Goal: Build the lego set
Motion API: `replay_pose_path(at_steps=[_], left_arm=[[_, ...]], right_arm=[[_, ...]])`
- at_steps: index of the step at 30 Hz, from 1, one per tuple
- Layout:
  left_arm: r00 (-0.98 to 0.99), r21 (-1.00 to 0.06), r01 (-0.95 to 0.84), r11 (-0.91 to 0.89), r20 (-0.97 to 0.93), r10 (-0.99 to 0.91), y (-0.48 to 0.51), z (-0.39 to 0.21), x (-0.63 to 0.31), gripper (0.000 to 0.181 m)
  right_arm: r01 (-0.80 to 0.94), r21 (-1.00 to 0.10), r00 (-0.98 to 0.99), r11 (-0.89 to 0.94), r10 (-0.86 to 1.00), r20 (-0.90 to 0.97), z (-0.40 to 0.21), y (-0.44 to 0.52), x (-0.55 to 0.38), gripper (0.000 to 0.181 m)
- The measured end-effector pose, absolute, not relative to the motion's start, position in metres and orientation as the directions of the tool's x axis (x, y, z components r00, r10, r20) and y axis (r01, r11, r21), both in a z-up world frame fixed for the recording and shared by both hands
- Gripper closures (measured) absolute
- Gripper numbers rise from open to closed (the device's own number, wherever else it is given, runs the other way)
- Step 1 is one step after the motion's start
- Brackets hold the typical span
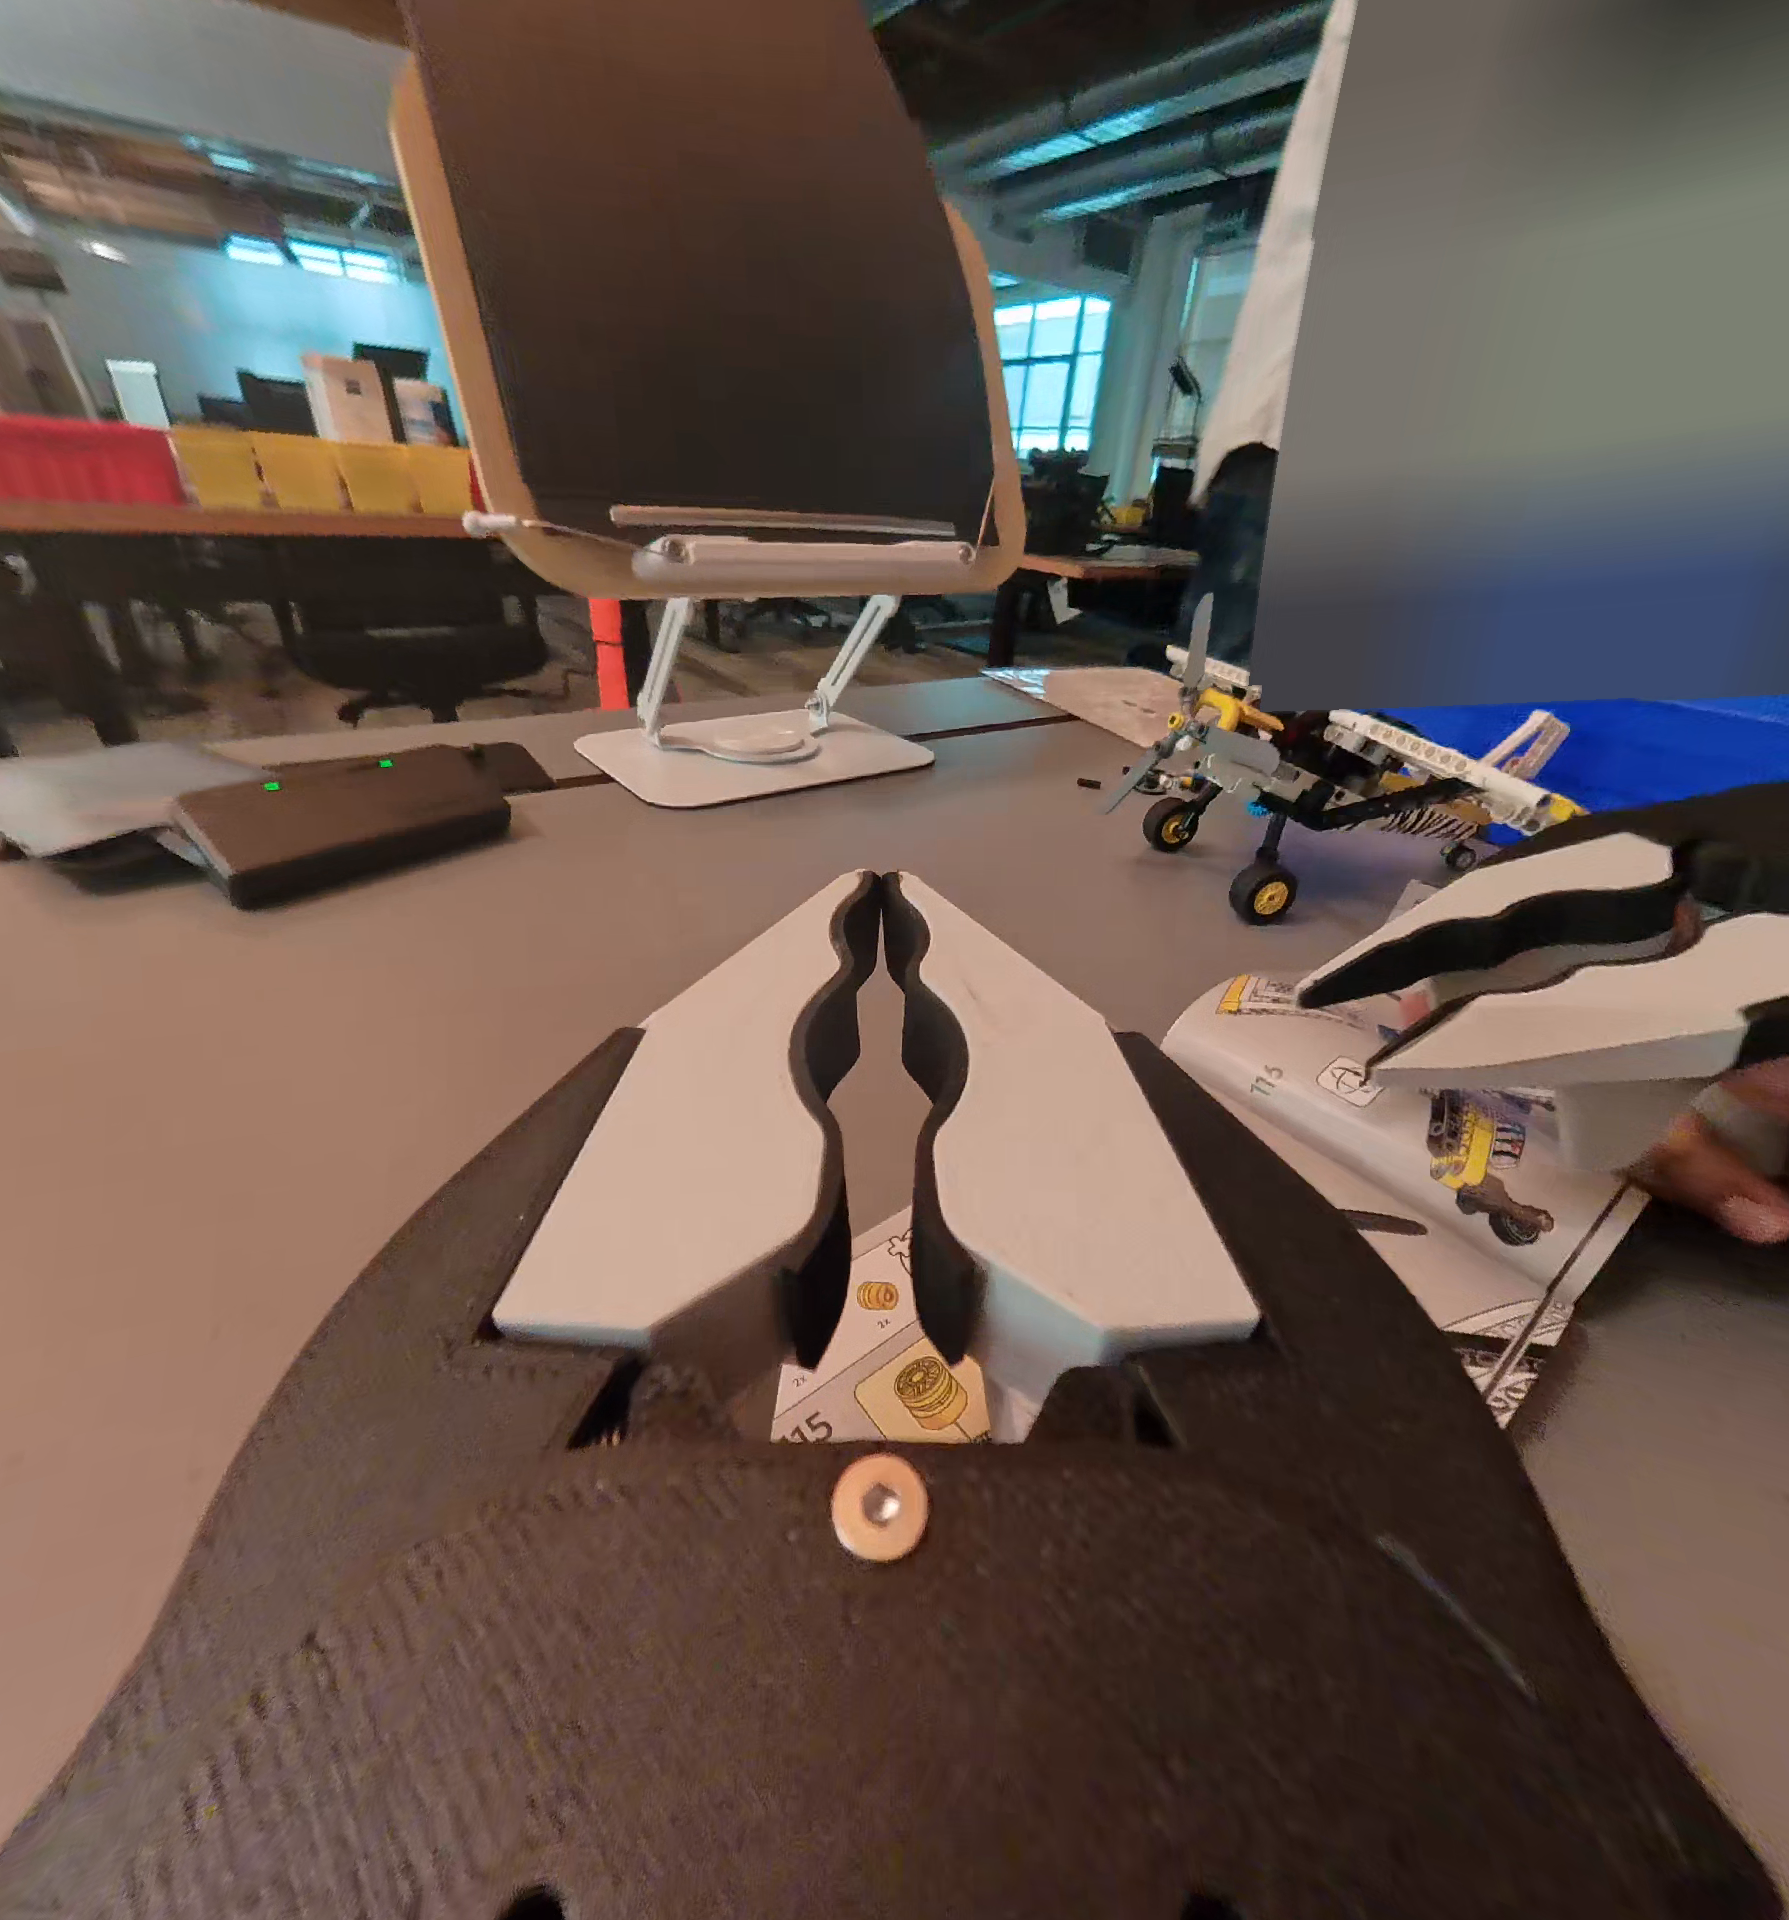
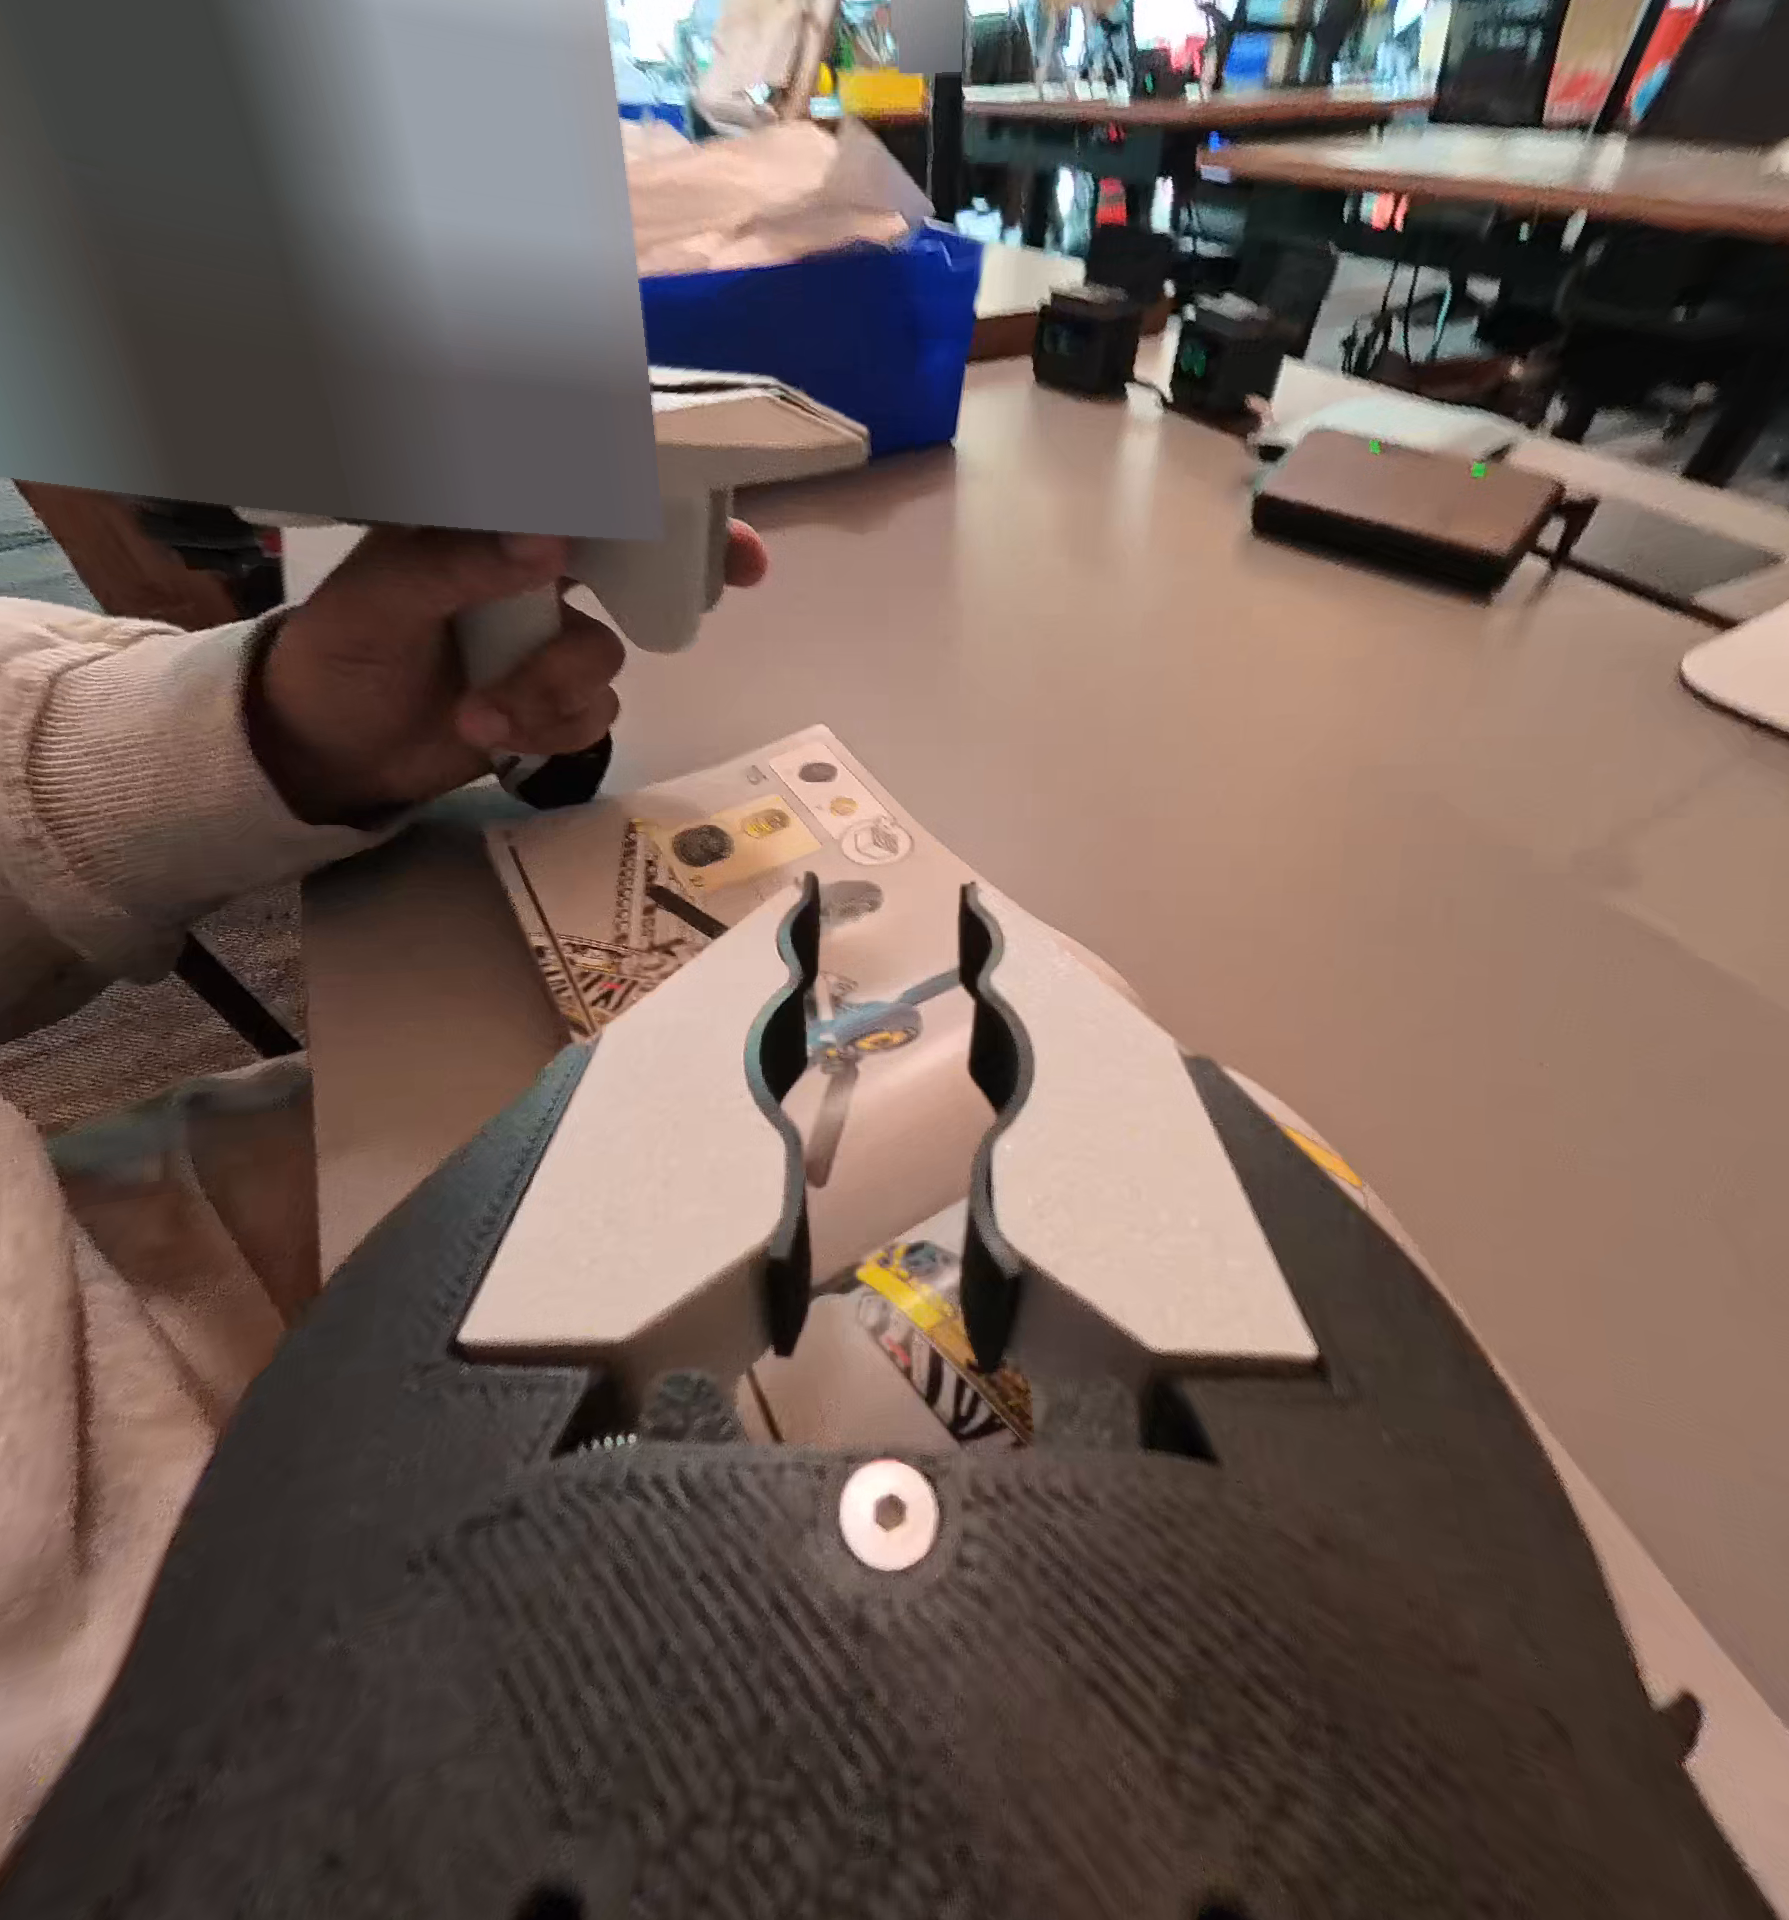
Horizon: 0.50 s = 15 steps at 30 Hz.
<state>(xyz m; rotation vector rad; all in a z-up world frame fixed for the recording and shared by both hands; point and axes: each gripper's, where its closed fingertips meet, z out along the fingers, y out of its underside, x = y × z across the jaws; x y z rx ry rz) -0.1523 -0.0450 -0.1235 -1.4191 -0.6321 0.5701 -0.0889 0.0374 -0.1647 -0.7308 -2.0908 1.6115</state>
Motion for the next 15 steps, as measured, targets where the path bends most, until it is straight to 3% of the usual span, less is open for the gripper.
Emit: replay_pose_path(at_steps=[4,7,9,15], left_arm=[[0.69,-0.997,-0.057,0.043,-0.008,0.724,-0.049,-0.12,-0.148,0.181],[0.658,-0.993,-0.117,0.014,-0.067,0.75,-0.051,-0.115,-0.149,0.181],[0.593,-0.99,-0.134,-0.04,-0.113,0.798,-0.055,-0.117,-0.159,0.181],[0.542,-0.988,-0.131,-0.078,-0.137,0.829,-0.059,-0.119,-0.167,0.181]], right_arm=[[0.014,-0.984,-0.771,0.176,0.629,0.101,-0.144,0.042,-0.072,0.161],[-0.136,-0.976,-0.689,0.171,0.691,0.217,-0.126,0.057,-0.058,0.179],[-0.208,-0.964,-0.627,0.169,0.733,0.264,-0.117,0.067,-0.051,0.181],[-0.143,-0.967,-0.604,0.213,0.755,0.256,-0.135,0.073,-0.037,0.166]])
